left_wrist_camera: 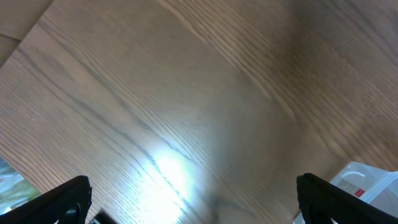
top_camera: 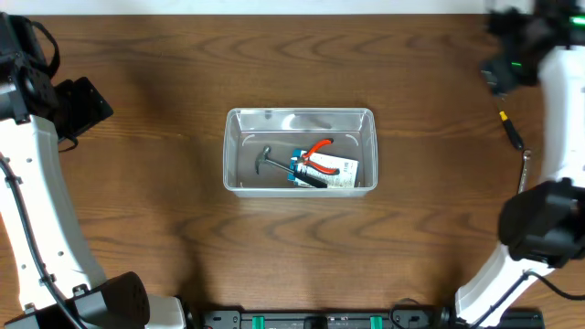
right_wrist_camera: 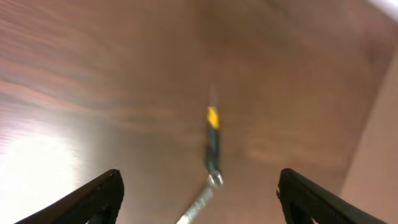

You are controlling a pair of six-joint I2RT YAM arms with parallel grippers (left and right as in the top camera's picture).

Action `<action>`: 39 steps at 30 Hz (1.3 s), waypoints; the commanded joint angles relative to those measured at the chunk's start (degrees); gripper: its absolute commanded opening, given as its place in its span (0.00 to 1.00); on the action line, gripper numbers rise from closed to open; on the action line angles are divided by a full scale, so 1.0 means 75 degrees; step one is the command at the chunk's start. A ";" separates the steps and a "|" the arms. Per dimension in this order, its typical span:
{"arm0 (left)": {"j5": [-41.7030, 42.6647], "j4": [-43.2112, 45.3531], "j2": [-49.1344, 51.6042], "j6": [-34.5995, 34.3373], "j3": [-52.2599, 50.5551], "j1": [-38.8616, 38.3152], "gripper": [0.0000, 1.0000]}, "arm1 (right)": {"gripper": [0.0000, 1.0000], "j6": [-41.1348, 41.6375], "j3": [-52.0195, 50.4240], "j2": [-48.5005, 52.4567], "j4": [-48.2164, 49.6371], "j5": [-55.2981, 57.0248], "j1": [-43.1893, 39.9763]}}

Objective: Pack container
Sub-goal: 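Move the right gripper over and grasp the yellow-handled screwdriver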

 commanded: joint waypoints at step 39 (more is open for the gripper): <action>0.0335 -0.0020 -0.0041 -0.0093 -0.0041 0.0009 0.98 | 0.69 -0.0819 0.0012 0.3436 0.0627 -0.0906 -0.1711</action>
